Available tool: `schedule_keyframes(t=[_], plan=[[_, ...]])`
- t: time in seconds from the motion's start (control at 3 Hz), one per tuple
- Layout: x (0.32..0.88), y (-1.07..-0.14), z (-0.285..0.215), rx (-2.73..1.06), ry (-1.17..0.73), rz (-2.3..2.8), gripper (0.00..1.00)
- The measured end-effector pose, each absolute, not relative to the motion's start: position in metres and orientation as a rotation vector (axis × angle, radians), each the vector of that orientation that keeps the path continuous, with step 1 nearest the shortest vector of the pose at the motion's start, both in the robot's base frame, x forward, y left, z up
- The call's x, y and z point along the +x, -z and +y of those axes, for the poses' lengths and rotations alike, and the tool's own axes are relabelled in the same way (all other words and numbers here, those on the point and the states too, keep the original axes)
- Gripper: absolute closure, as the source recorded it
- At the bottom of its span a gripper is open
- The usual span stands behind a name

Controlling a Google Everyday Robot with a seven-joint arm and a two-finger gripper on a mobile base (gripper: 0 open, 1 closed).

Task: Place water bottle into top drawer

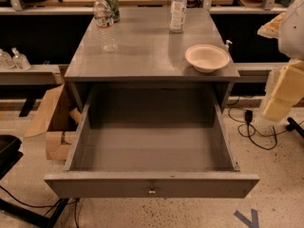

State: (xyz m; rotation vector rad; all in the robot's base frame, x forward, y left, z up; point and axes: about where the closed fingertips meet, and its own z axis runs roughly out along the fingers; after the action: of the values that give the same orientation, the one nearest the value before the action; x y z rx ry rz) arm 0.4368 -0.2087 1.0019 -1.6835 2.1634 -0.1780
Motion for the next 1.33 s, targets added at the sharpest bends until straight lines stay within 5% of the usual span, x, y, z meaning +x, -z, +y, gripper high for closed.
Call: schedule_keyframes(t=[0.67,1.33], plan=[[0.459,-0.997,-0.197,-1.624,0.052,2.089,0.0],[0.53,-1.008,-0.128,-1.409,-0.267,1.78,0.0]])
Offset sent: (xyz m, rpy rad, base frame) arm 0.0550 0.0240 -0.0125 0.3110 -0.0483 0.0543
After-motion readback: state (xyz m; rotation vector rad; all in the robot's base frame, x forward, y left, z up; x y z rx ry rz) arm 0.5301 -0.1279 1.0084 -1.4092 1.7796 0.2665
